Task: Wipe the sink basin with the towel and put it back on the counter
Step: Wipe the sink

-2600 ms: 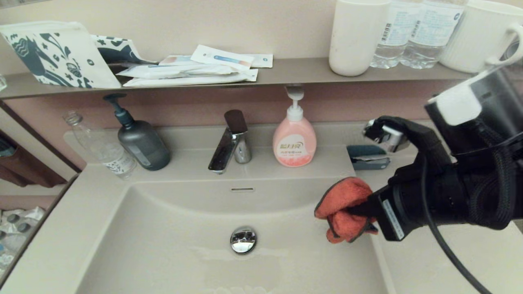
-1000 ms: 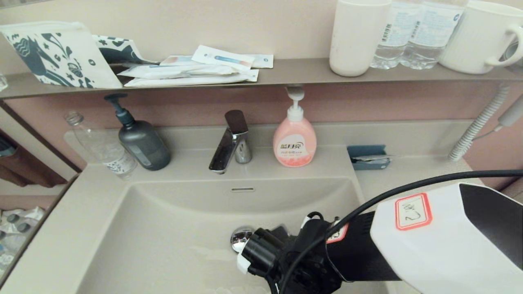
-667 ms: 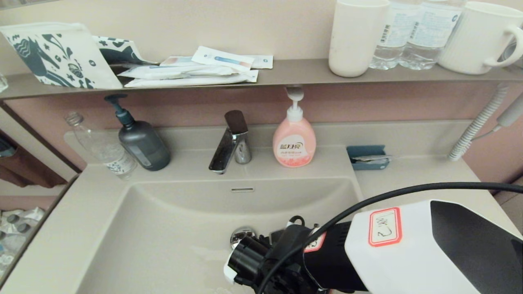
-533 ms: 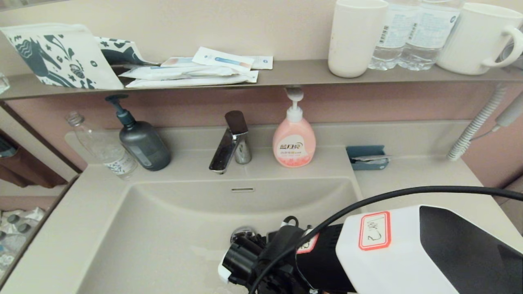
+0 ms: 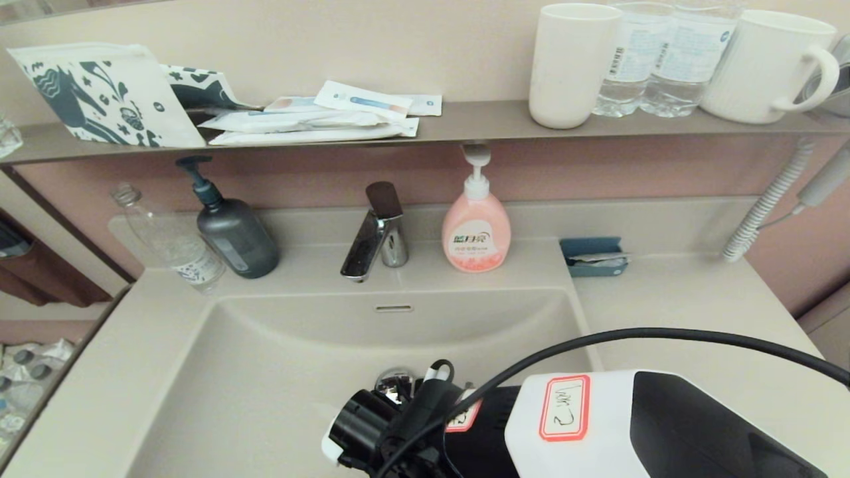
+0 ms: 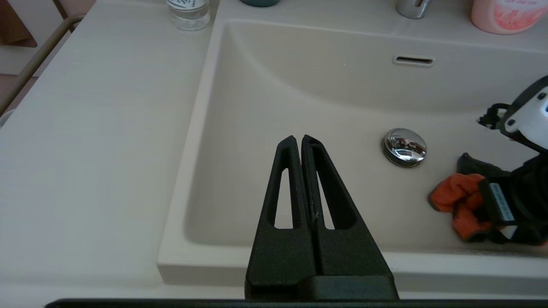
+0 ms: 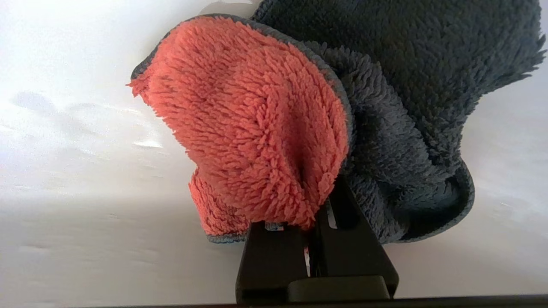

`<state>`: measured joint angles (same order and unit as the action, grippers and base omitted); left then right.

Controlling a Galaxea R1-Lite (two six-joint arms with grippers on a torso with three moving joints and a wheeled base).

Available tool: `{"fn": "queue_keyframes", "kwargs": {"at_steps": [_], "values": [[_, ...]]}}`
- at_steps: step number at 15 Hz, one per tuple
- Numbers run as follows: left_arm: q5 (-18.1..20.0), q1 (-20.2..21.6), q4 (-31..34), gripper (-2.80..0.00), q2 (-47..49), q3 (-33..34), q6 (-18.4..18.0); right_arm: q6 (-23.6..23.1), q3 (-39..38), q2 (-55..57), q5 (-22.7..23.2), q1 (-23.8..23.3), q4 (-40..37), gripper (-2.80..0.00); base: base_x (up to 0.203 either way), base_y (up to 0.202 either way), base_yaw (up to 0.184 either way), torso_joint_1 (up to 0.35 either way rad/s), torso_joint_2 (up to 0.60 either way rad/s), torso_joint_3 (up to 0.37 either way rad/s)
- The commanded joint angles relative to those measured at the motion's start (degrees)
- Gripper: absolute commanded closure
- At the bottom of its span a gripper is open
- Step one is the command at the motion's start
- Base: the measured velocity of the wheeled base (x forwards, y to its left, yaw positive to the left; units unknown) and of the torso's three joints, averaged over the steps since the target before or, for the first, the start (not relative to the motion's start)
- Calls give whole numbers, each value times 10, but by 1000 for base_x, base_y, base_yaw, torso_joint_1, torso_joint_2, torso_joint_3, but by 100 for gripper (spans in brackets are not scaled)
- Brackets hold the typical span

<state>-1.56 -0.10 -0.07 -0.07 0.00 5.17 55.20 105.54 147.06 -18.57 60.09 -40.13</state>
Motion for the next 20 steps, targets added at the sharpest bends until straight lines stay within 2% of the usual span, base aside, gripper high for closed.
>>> {"fn": "queue_keyframes", "kwargs": {"at_steps": [1,7,12,20], "values": [[0,0,0,0,1,0,0,3,16,33,-1,-1,0,0,0,0,0,0,0,0],[0,0,0,0,1,0,1,2,67,50,-1,-4,1,0,0,0,0,0,0,0],[0,0,0,0,1,0,0,-1,73,49,8,-3,78,0,0,0,0,0,0,0],[0,0,0,0,1,0,1,-29,74,27,110,16,206,0,0,0,0,0,0,0]]}}
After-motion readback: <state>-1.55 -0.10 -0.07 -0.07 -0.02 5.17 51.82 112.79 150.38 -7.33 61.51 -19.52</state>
